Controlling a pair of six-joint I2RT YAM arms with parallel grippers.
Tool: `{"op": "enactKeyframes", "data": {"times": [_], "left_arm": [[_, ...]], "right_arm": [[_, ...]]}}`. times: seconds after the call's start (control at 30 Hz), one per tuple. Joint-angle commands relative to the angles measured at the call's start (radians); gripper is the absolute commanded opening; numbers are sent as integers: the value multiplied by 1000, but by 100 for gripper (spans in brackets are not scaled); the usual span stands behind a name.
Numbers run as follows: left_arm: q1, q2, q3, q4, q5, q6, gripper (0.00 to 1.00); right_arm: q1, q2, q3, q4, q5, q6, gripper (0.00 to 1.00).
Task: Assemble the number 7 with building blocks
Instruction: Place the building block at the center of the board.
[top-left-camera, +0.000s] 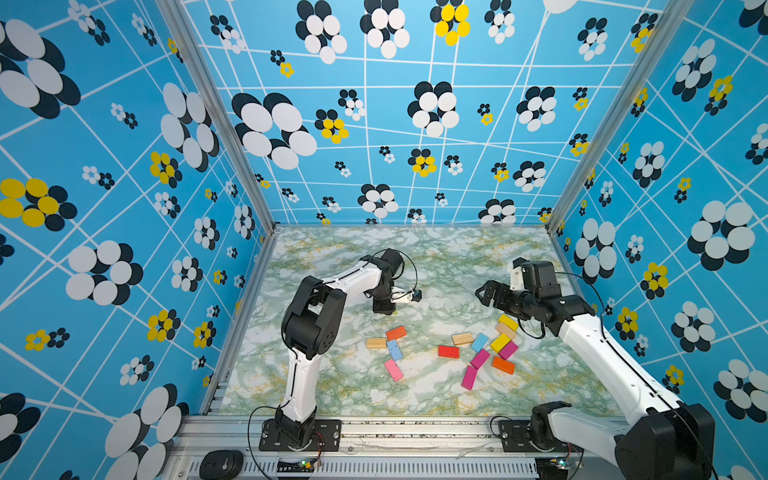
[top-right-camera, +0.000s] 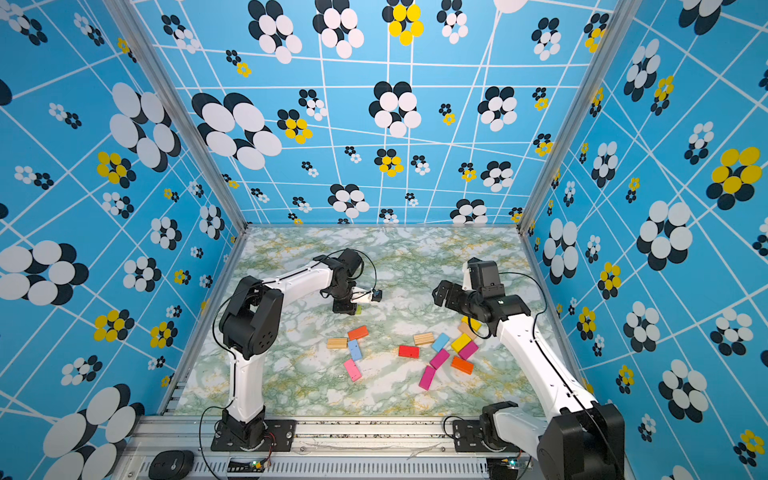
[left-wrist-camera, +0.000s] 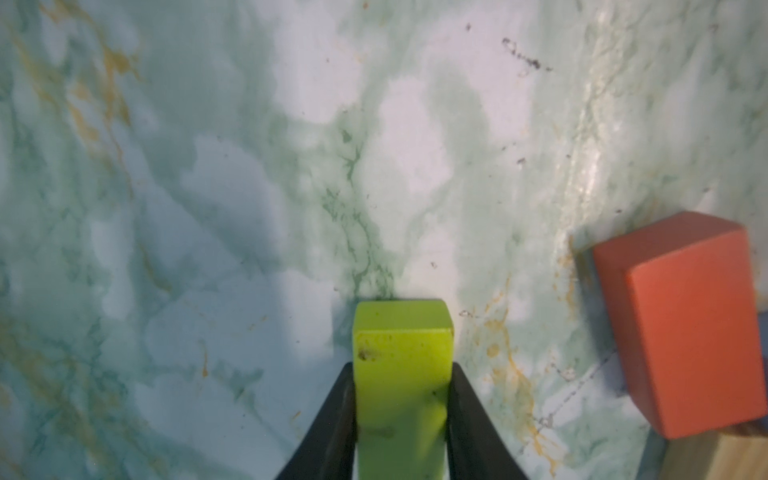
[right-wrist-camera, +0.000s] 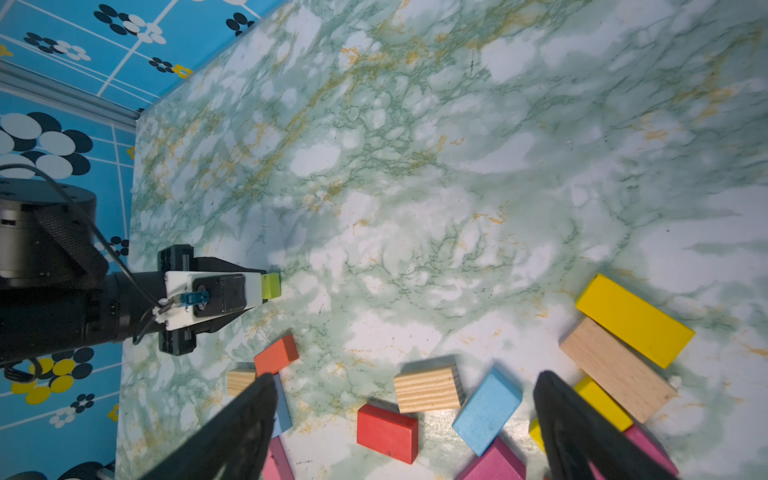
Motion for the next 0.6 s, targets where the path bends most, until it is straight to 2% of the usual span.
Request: {"op": "enactKeyframes", "data": {"times": [0.0, 0.57], "left_arm": [[15, 12, 10, -36, 42, 40, 18], [1, 58, 37, -37, 45, 36, 28]], "right_arm": [[10, -14, 14, -38, 23, 11, 98], [10, -48, -21, -51, 40, -6, 99]]}}
